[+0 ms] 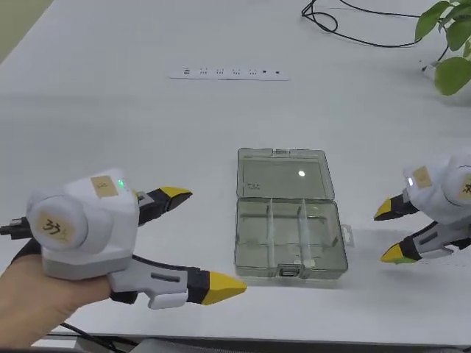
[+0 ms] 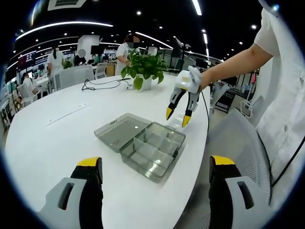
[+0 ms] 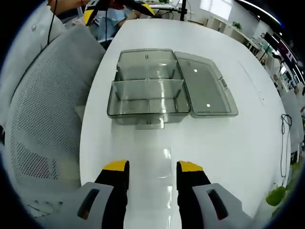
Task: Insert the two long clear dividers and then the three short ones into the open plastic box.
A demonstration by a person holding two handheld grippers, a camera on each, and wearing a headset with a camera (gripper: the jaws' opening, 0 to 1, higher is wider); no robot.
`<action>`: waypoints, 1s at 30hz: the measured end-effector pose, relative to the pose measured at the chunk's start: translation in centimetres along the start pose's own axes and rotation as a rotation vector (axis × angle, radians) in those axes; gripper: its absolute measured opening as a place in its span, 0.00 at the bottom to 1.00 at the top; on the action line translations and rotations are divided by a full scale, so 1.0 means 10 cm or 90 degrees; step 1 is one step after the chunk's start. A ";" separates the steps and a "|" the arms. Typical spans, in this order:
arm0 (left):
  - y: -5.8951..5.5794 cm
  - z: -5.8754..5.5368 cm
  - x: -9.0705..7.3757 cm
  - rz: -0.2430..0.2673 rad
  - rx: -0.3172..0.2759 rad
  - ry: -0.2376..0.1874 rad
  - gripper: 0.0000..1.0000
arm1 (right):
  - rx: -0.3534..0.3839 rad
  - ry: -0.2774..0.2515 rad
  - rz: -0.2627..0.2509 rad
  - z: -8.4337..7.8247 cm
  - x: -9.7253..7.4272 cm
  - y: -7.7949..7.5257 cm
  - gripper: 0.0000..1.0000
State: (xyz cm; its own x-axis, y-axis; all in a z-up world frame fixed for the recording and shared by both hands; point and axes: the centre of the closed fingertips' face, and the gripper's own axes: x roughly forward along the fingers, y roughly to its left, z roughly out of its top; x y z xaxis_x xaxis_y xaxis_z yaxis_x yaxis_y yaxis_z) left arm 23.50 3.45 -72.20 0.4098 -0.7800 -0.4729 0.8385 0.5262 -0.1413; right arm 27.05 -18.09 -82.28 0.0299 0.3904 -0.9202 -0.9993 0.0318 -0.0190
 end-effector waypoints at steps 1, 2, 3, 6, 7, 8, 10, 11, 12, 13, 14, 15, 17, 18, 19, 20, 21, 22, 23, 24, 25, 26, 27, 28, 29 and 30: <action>0.01 0.00 0.00 0.000 -0.002 0.000 0.95 | -0.006 0.005 0.003 -0.01 0.02 -0.01 0.40; 0.01 0.00 0.00 0.000 -0.002 -0.001 0.95 | -0.012 0.011 0.005 -0.02 0.03 -0.01 0.40; 0.02 0.00 0.01 0.000 -0.002 -0.001 0.95 | -0.016 0.017 0.008 -0.03 0.05 -0.01 0.40; 0.03 0.00 0.01 0.000 -0.003 -0.001 0.95 | -0.034 0.037 0.018 -0.07 0.12 0.00 0.39; 0.04 0.00 0.01 -0.001 -0.004 -0.001 0.95 | -0.038 0.041 0.020 -0.07 0.13 0.00 0.39; 0.04 0.00 0.02 0.000 -0.004 -0.001 0.95 | -0.044 0.046 0.022 -0.09 0.15 -0.01 0.39; 0.05 0.01 0.02 0.000 -0.005 -0.004 0.95 | -0.048 0.050 0.024 -0.09 0.16 -0.01 0.39; 0.06 0.02 0.03 0.000 -0.006 -0.004 0.95 | -0.050 0.052 0.025 -0.11 0.18 -0.02 0.39; 0.06 0.02 0.03 0.000 -0.007 -0.004 0.95 | -0.056 0.056 0.026 -0.14 0.20 -0.05 0.39; 0.06 0.02 0.04 0.000 -0.006 -0.004 0.95 | -0.058 0.059 0.028 -0.14 0.18 -0.05 0.39; 0.06 0.02 0.04 0.000 -0.006 -0.004 0.95 | -0.060 0.062 0.028 -0.15 0.18 -0.06 0.38; 0.06 0.02 0.04 -0.001 -0.007 -0.005 0.95 | -0.064 0.067 0.028 -0.16 0.18 -0.06 0.38; 0.06 0.01 0.05 -0.002 -0.007 -0.004 0.95 | -0.067 0.071 0.028 -0.15 0.18 -0.05 0.38; 0.06 0.01 0.05 -0.002 -0.007 -0.004 0.95 | -0.068 0.072 0.028 -0.15 0.19 -0.05 0.38; 0.06 0.02 0.05 -0.002 -0.008 -0.004 0.95 | -0.069 0.073 0.030 -0.17 0.20 -0.05 0.37; 0.06 0.02 0.05 -0.002 -0.008 -0.004 0.95 | -0.069 0.074 0.031 -0.18 0.21 -0.04 0.37; 0.06 0.02 0.05 -0.002 -0.008 -0.003 0.95 | -0.069 0.077 0.032 -0.18 0.22 -0.03 0.38; 0.06 0.02 0.04 -0.001 -0.008 -0.003 0.95 | -0.072 0.072 0.030 -0.16 0.21 -0.04 0.37; 0.07 0.02 0.04 -0.001 -0.008 -0.003 0.95 | -0.063 0.073 0.028 -0.16 0.21 -0.04 0.37; 0.07 0.02 0.04 -0.001 -0.009 -0.004 0.95 | -0.062 0.072 0.027 -0.16 0.22 -0.05 0.36; 0.07 0.02 0.04 -0.001 -0.009 -0.004 0.94 | -0.060 0.072 0.025 -0.17 0.23 -0.06 0.36; 0.07 0.02 0.04 -0.001 -0.009 -0.004 0.94 | -0.059 0.071 0.024 -0.17 0.23 -0.06 0.35; 0.07 0.03 0.04 -0.001 -0.009 -0.005 0.94 | -0.059 0.071 0.024 -0.17 0.23 -0.05 0.35; 0.07 0.03 0.05 0.000 -0.009 -0.005 0.95 | -0.058 0.070 0.023 -0.15 0.23 -0.04 0.33; 0.08 0.03 0.05 0.000 -0.009 -0.005 0.95 | -0.057 0.070 0.023 -0.15 0.23 -0.04 0.33; 0.08 0.03 0.05 0.000 -0.008 -0.005 0.94 | -0.056 0.069 0.021 -0.16 0.23 -0.04 0.33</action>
State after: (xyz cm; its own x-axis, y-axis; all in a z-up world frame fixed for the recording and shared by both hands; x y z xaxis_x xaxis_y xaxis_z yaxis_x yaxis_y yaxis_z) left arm 24.43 3.40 -72.26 0.4121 -0.7827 -0.4664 0.8340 0.5302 -0.1527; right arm 27.49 -18.64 -85.00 -0.0015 0.2874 -0.9578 -0.9979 -0.0627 -0.0173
